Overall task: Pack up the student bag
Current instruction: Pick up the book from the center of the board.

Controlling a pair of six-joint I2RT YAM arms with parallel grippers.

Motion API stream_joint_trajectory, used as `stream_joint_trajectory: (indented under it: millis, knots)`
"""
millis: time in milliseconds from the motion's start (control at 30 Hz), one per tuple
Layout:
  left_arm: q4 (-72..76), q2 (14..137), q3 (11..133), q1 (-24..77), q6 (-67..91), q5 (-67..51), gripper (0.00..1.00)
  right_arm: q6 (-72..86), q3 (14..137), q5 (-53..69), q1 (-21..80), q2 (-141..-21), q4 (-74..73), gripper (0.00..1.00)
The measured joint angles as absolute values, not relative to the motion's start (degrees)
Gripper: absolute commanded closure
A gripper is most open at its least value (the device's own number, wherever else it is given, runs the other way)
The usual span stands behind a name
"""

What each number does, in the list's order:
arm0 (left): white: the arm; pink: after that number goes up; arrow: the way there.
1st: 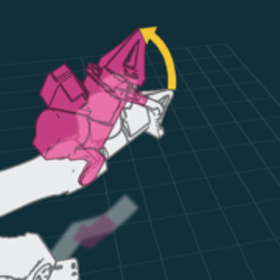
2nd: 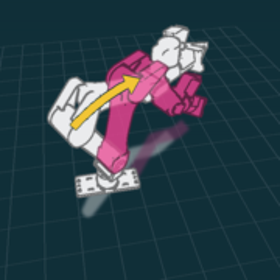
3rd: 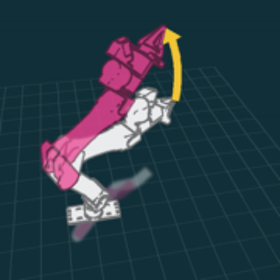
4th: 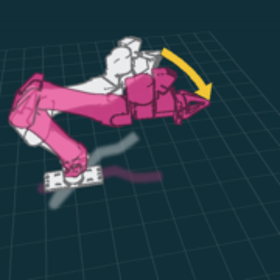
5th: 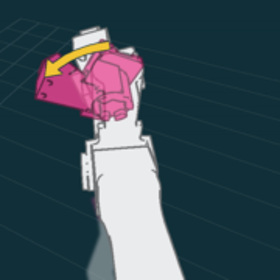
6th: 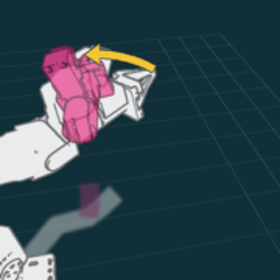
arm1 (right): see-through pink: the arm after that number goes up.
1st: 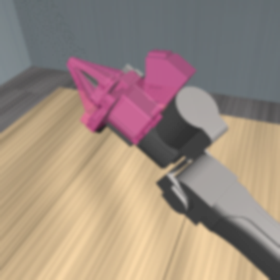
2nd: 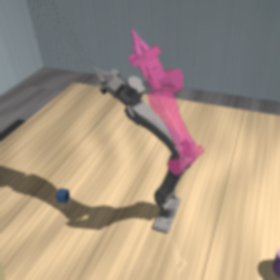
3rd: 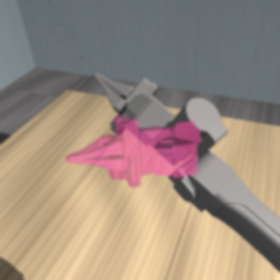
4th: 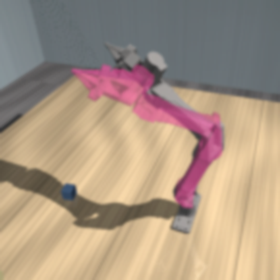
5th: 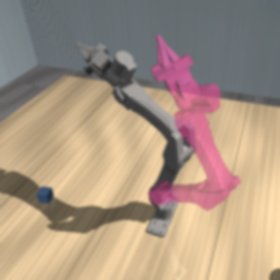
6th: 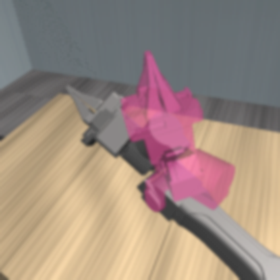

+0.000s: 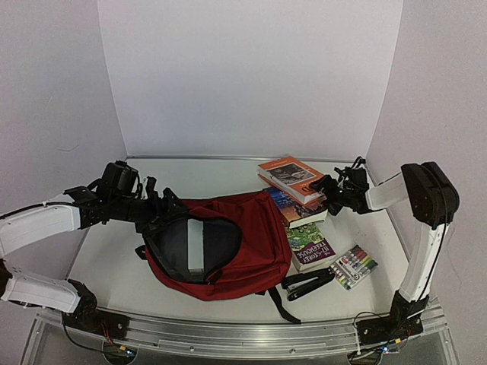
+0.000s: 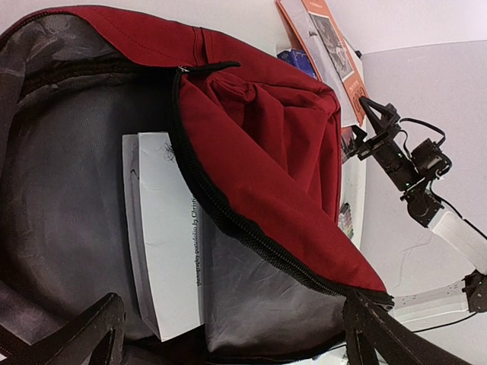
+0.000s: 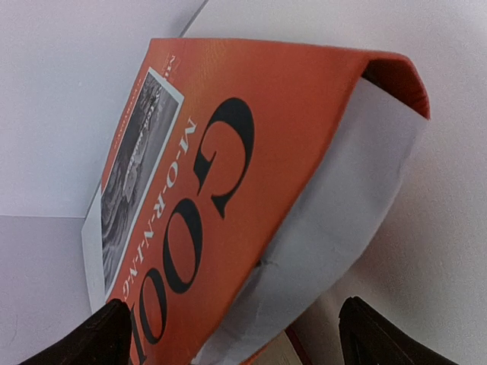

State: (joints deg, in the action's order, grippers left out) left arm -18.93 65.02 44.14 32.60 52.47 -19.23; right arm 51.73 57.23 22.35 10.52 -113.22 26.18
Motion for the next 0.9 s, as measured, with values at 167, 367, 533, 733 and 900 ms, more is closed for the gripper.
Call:
stream_joint_trajectory:
  millis: [167,367,533,733,900]
  knots:
    - [-18.87,66.87,44.14,32.57,52.51,-19.62,0.00,54.21,58.41,22.99,10.47,-116.09,31.03,0.24]
    - [-18.35,68.29,44.16,32.56,52.53,-19.88,0.00,57.90,58.35,22.94,10.15,-116.29,36.73,0.33]
    - [-17.66,68.60,44.16,32.56,52.49,-20.49,0.00,62.57,56.48,22.88,9.96,-116.57,43.87,0.46]
    - [-17.63,68.31,44.16,32.56,52.48,-20.59,0.00,66.85,56.12,23.69,9.89,-118.86,48.95,0.53]
    - [-18.41,65.41,44.16,32.56,52.52,-19.99,0.00,67.98,56.00,24.44,9.89,-118.42,50.81,0.56]
